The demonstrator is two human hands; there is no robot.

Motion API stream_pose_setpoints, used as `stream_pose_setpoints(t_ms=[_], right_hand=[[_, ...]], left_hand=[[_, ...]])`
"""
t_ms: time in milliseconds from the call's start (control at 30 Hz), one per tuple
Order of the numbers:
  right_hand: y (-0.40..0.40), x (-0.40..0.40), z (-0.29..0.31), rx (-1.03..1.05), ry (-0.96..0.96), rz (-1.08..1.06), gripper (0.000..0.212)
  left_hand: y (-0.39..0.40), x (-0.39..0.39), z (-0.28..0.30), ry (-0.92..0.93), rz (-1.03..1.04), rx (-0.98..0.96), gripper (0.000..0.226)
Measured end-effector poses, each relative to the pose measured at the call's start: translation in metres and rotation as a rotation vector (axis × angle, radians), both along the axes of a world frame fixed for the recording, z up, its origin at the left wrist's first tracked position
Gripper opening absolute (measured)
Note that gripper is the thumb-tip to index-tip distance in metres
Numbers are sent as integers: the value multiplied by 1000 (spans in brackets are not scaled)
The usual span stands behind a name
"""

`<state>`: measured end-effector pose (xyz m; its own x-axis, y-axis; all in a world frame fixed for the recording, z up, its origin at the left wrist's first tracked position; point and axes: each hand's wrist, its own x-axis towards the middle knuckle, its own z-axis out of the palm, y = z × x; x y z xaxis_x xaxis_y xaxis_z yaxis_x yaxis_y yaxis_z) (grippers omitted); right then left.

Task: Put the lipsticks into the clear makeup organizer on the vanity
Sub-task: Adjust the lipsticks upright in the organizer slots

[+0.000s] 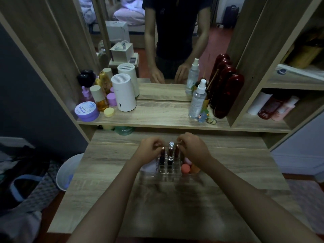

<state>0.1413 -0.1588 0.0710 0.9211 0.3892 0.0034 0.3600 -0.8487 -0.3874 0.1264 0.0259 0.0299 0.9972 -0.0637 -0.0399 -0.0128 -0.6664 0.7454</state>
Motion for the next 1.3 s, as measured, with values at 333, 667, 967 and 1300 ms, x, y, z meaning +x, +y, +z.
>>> stream_pose_setpoints(t_ms=[333, 667, 967, 1300], right_hand=[[15, -23, -19, -86, 69, 60, 19], [23, -25, -32, -178, 91, -7, 21], [26, -21, -38, -170, 132, 4, 21], [23, -21, -38, -99, 121, 25, 22]], left_hand=[[1, -2, -7, 24, 27, 46, 17], [-4, 2, -15, -26, 68, 51, 15], [-3, 4, -15, -42, 62, 41, 14], [0, 0, -12, -44, 43, 24, 29]])
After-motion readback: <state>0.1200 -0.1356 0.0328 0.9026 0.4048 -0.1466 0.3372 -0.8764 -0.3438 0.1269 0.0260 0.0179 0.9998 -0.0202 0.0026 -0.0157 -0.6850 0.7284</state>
